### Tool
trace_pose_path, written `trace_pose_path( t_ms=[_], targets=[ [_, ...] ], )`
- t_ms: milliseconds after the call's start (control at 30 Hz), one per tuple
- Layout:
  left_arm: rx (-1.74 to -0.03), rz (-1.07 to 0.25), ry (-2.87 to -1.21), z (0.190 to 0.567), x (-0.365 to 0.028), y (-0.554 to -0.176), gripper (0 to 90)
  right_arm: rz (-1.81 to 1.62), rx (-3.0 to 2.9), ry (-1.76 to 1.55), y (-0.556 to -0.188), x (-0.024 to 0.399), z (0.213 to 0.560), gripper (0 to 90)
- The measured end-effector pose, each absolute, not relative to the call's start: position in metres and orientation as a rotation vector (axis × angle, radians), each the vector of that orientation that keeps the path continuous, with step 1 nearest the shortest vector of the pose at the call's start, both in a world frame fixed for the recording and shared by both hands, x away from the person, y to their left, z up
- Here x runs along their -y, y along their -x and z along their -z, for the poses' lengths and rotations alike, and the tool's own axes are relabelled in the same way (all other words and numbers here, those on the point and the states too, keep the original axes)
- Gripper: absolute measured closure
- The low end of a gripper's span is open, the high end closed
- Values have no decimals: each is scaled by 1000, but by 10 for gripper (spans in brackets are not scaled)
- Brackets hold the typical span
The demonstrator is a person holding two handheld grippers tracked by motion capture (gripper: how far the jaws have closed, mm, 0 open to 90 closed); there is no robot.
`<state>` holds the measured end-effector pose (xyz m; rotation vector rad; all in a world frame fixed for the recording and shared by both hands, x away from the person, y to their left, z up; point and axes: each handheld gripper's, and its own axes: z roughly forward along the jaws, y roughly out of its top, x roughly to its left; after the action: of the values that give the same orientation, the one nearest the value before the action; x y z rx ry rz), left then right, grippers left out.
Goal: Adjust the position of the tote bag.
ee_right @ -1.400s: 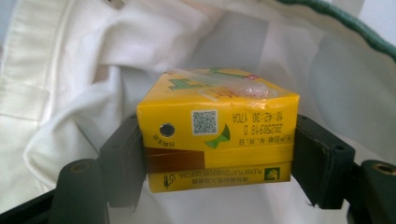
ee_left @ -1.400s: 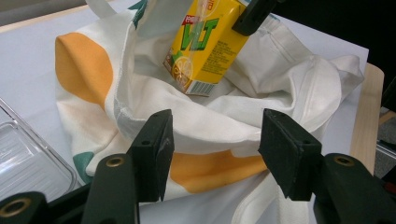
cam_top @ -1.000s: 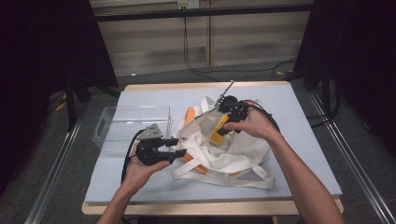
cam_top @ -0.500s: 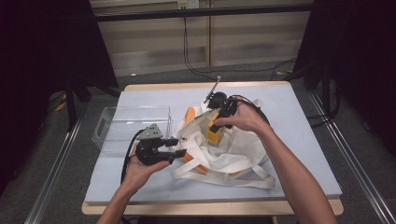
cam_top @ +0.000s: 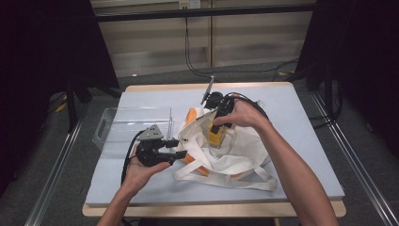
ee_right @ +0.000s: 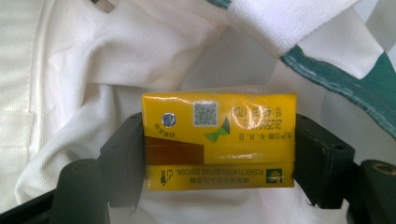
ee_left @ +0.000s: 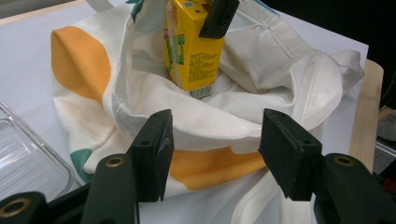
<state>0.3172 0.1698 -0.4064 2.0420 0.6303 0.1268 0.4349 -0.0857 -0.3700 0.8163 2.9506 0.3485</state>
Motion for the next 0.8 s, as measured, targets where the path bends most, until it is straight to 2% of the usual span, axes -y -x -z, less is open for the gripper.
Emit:
trace_pose_path(
  t_ms=[267, 367, 800],
  targets=[
    [-636, -130, -2044, 406, -170, -318, 442, -417, -2938, -824, -434, 88, 370, 255],
    [-635, -128, -2049, 407, -169, -318, 437, -444, -2929, -820, -433, 89, 371, 155],
    [-638, -132, -2052, 407, -168, -318, 401, -616, -2861, -886, -422, 104, 366, 92]
  ],
)
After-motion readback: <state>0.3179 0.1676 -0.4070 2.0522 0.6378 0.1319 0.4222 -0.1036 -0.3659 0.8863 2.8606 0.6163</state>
